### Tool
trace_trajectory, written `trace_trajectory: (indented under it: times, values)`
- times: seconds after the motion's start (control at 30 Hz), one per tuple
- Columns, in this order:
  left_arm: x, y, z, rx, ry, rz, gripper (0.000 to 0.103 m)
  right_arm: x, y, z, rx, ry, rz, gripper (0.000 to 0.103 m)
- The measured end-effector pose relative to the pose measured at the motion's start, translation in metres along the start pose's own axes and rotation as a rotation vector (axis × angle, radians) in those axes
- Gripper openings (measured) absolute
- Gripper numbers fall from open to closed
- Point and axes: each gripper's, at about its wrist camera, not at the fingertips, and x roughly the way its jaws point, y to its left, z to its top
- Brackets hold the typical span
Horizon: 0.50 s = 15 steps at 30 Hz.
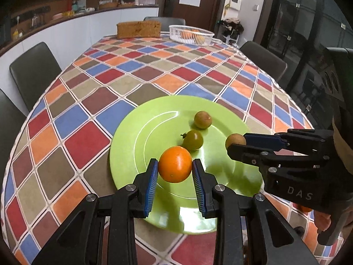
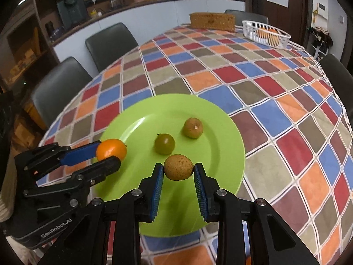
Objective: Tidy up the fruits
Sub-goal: 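Lower both fruits onto the green plate and open both tools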
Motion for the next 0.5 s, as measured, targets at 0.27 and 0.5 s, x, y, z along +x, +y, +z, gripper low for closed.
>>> trace_trajectory:
  times: [0.27, 0.5]
  values:
    - [-0.001, -0.007, 0.002, 0.061, -0.02, 0.031, 0.039, 0.01, -0.001, -0.001, 0.008, 0.022, -0.002, 0.03]
    - [-0.028, -0.008, -0.001, 0.045, -0.05, 0.048, 0.039, -0.01, -0.001, -0.005, 0.016, -0.005, -0.013, 0.031]
